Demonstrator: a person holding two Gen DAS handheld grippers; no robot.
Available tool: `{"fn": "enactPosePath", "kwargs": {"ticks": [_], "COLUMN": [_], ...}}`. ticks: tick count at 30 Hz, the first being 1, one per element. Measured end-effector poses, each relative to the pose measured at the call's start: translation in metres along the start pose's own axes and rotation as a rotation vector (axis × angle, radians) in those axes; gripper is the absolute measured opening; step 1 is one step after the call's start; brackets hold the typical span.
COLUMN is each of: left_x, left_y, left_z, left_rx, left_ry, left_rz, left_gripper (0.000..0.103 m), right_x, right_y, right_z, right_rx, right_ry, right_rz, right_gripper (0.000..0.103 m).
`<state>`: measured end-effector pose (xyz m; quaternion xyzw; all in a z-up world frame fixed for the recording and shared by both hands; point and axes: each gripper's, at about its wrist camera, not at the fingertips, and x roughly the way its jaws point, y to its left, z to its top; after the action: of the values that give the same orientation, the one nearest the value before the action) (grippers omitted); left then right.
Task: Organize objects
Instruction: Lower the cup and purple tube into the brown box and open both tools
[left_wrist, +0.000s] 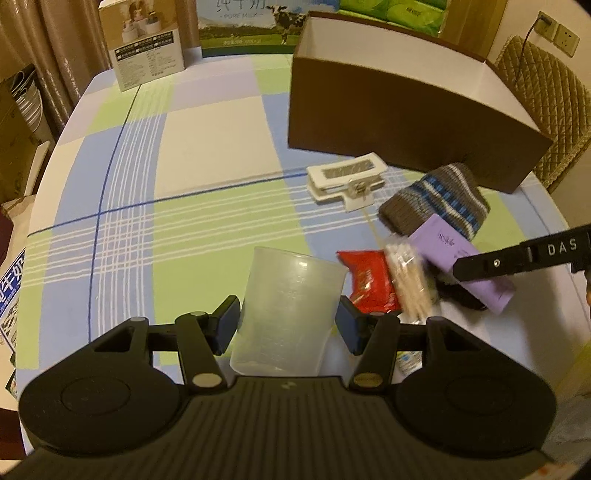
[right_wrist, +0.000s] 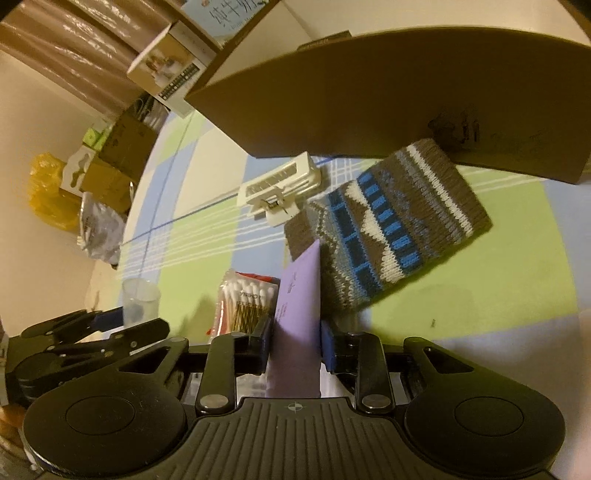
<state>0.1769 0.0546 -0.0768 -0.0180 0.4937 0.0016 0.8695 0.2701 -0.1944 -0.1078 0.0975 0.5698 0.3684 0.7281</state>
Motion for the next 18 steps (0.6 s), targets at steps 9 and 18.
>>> {"fn": "enactPosePath", "kwargs": {"ticks": [9, 18], "left_x": [-0.012, -0.022], "left_y": [-0.020, -0.046], "left_z": [0.022, 0.053], "left_rx": [0.013, 0.053], "left_ry": [-0.043, -0.100], "left_rz": [-0.051, -0.092], "left_gripper": [0.052, 0.052], "right_x": [-0.041, -0.081], "right_y": [-0.005, -0.005], "right_z": [0.006, 0.020], "right_rx": [0.041, 0.046], "right_ry": [-0.074, -0.174], "right_rz": [0.050, 0.078], "right_gripper": [0.025, 0.025]}}
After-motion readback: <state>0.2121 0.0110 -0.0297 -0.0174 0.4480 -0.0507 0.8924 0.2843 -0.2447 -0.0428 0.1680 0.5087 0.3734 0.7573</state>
